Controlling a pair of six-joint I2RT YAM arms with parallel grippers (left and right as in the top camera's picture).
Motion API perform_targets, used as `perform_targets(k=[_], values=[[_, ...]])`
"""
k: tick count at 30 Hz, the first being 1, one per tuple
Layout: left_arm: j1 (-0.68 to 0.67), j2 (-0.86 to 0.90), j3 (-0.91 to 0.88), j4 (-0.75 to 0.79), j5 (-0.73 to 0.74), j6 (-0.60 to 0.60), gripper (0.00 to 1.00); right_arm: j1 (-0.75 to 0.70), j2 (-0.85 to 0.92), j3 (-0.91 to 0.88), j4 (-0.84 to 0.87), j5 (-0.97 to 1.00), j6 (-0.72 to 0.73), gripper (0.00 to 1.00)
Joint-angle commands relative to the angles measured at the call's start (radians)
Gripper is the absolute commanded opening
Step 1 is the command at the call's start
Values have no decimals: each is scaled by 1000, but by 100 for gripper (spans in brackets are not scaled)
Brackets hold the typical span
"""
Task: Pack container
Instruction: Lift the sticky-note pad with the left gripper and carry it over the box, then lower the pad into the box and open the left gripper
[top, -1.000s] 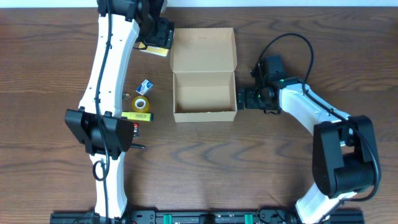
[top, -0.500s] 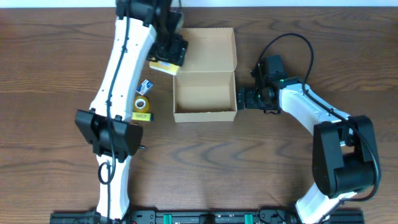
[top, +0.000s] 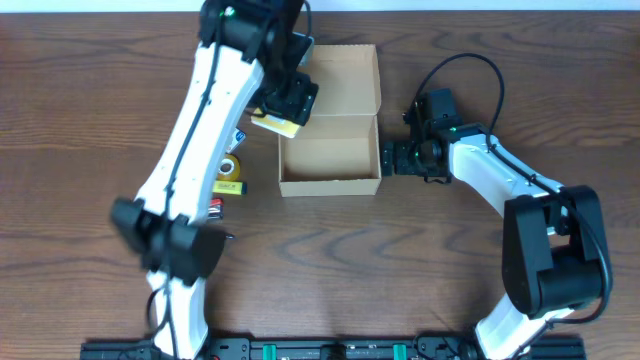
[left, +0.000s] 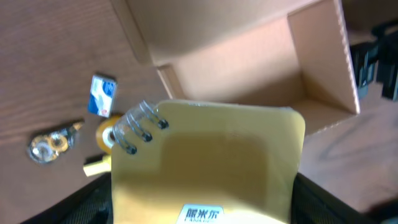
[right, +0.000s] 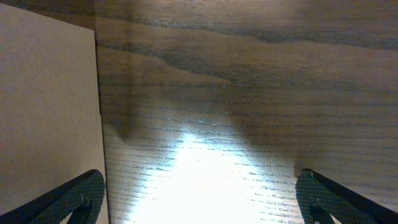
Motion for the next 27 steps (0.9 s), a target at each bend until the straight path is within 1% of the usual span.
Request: perform_targets(k=[1, 4, 7, 11, 15, 19, 22, 27], values=[[-6, -159, -257, 151, -17, -49, 57, -7, 1, -2, -1, -4, -13, 99], [-7, -284, -532, 345, -1, -114, 57, -7, 1, -2, -1, -4, -13, 99], [-7, -329, -694, 457, 44, -161, 57, -7, 1, -2, -1, -4, -13, 99], [-20, -327, -774, 558, 78, -196, 57, -7, 1, -2, -1, -4, -13, 99], [-45, -327, -825, 643, 76, -238, 58, -7, 1, -2, -1, -4, -13, 99], [-59, -314, -869, 689, 77, -298, 60, -7, 1, -2, -1, -4, -13, 99], [-75, -304, -910, 772, 77, -335, 60, -7, 1, -2, -1, -4, -13, 99], [-76, -288, -916, 803, 66, -376, 60, -7, 1, -2, -1, -4, -13, 99]])
